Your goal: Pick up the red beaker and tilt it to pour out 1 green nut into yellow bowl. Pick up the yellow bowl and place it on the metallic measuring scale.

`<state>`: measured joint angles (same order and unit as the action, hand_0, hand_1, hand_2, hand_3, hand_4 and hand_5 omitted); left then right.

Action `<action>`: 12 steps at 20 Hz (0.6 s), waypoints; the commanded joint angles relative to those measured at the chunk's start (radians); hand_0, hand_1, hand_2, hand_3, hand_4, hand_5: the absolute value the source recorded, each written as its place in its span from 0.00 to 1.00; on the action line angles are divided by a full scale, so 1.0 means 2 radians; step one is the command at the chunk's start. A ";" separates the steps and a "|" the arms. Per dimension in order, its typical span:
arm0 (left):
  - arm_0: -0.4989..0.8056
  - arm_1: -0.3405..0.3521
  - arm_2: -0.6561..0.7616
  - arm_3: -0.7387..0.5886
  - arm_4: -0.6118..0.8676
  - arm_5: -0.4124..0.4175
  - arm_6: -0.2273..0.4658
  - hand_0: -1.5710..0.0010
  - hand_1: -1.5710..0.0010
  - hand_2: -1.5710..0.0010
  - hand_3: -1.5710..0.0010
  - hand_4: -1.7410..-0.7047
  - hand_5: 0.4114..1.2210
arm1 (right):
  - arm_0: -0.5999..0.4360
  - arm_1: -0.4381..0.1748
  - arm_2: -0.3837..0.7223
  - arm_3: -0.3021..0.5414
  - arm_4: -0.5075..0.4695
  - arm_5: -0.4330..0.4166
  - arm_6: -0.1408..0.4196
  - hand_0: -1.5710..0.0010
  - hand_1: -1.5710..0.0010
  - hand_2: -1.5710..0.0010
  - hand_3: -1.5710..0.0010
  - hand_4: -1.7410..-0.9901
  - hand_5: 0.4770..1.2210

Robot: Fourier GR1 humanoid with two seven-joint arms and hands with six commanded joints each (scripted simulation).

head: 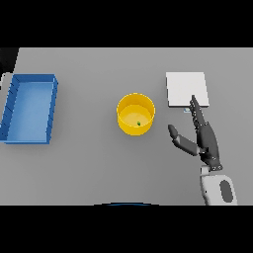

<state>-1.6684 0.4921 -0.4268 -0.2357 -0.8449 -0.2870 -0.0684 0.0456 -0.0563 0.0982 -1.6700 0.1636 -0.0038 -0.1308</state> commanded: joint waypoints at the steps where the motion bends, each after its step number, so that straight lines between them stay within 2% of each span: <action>1: 0.009 0.013 0.026 0.010 0.025 0.007 0.001 0.00 0.00 0.00 0.03 0.00 1.00 | 0.001 -0.002 0.003 -0.001 0.007 -0.002 -0.004 1.00 1.00 1.00 1.00 0.83 0.15; 3: 0.038 0.036 0.072 0.026 0.074 0.028 0.018 0.00 0.00 0.00 0.02 0.00 1.00 | 0.004 -0.002 0.005 0.000 0.010 -0.002 -0.007 1.00 1.00 1.00 1.00 0.82 0.17; 5: 0.079 0.048 0.103 0.033 0.112 0.059 0.042 0.00 0.00 0.00 0.01 0.00 1.00 | -0.005 -0.004 0.008 0.002 0.021 -0.008 0.007 1.00 1.00 1.00 1.00 0.81 0.18; 6: 0.100 0.048 0.112 0.040 0.124 0.077 0.071 0.00 0.00 0.00 0.01 0.00 1.00 | -0.009 -0.005 0.008 0.004 0.022 -0.008 0.004 1.00 1.00 1.00 1.00 0.81 0.19; 9: 0.155 0.053 0.148 0.032 0.173 0.134 0.093 0.00 0.00 0.00 0.00 0.00 1.00 | -0.008 -0.011 0.009 0.007 0.020 0.001 0.006 1.00 1.00 1.00 1.00 0.81 0.21; 12: 0.201 0.056 0.184 0.019 0.220 0.158 0.133 0.00 0.00 0.00 0.00 0.00 1.00 | -0.001 -0.009 0.012 0.007 0.019 0.003 -0.005 1.00 1.00 1.00 1.00 0.81 0.24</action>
<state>-1.2645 0.6052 -0.0600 -0.1979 -0.4048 0.0276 0.1966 0.0450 -0.0744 0.1222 -1.6555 0.2010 0.0032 -0.1429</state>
